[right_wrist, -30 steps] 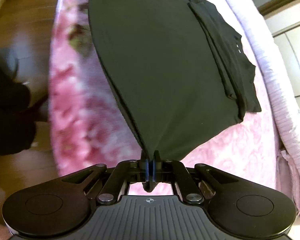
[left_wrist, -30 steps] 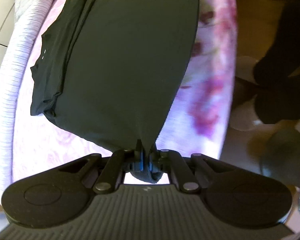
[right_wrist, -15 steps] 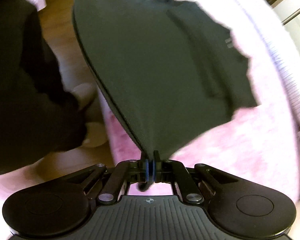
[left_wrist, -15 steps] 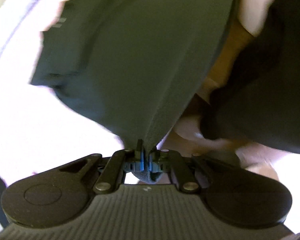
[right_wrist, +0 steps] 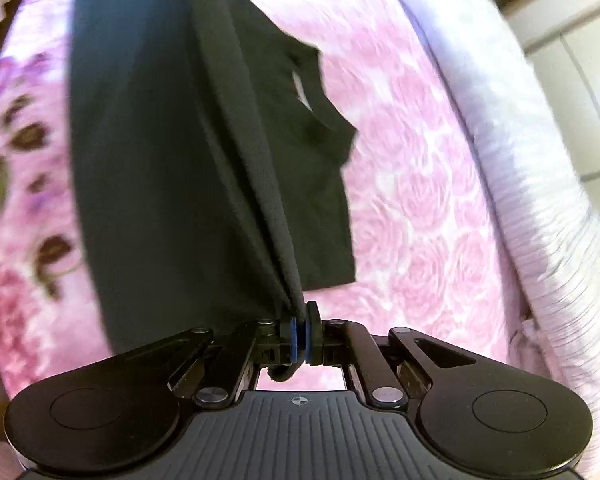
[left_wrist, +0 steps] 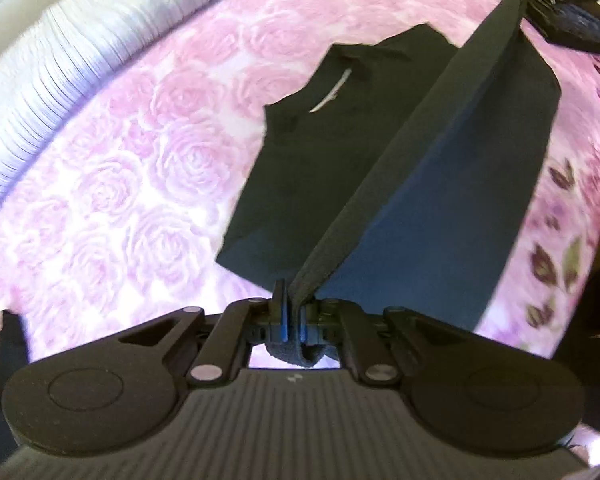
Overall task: Fold clothes
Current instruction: 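Grasp the hem with both grippers and lift it over toward the collar, then lay the hem down on the collar and open both grippers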
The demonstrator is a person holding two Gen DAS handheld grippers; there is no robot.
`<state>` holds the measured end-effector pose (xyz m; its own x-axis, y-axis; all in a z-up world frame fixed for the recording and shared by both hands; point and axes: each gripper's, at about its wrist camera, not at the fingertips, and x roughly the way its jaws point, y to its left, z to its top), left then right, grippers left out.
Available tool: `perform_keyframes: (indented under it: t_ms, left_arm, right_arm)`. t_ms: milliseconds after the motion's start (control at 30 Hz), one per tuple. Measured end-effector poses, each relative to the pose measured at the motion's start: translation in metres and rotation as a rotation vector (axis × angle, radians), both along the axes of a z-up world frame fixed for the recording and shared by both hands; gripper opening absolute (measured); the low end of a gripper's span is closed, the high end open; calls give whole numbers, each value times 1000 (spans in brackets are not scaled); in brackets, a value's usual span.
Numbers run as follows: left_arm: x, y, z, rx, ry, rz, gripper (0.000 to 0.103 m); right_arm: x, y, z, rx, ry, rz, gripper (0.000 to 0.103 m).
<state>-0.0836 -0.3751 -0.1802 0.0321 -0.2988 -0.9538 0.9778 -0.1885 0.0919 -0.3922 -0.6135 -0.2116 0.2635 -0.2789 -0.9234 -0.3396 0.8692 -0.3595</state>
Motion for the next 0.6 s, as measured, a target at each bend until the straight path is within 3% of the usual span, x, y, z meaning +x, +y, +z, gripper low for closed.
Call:
perform_keyframes:
  t_ms: [267, 600]
  left_arm:
    - [72, -55, -58, 76, 104, 31, 4]
    - [102, -96, -104, 136, 153, 95, 4]
  right_arm:
    - [77, -67, -47, 60, 93, -90, 2]
    - [126, -129, -91, 203, 116, -184, 2]
